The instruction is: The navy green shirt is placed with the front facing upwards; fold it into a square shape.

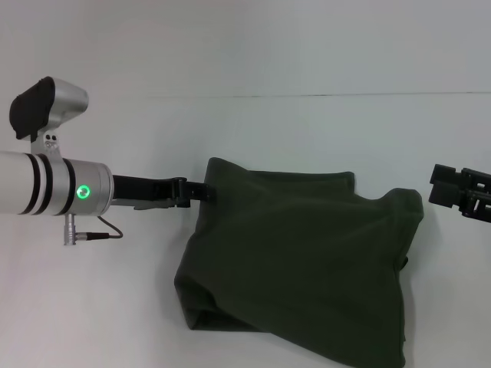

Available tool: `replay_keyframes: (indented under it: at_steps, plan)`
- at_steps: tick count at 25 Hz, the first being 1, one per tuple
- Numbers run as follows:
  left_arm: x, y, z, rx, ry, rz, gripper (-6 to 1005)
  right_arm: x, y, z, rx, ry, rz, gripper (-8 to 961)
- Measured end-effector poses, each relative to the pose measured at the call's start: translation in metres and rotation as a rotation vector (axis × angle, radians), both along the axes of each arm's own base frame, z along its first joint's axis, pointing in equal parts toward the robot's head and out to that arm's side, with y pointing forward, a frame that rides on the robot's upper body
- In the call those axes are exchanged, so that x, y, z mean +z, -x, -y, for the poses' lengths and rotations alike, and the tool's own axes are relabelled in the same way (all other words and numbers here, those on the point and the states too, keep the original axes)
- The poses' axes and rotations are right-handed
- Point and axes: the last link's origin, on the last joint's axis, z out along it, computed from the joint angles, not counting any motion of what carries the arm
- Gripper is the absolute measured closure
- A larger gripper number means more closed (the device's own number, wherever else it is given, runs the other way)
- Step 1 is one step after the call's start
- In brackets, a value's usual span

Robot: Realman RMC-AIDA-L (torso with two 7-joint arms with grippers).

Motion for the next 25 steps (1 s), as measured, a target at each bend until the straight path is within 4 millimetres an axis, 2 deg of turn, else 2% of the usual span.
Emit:
replay_keyframes:
  at_steps: [17, 25]
  plan:
    - [-0.014, -0.004, 0.002, -0.014, 0.005, -0.023, 114, -0.001, 0.0, 0.001, -0.001, 0.01, -0.003, 179]
    - [-0.02, -0.007, 0.004, -0.016, 0.015, -0.018, 117, -0.002, 0.0, 0.002, -0.001, 0.013, -0.005, 179]
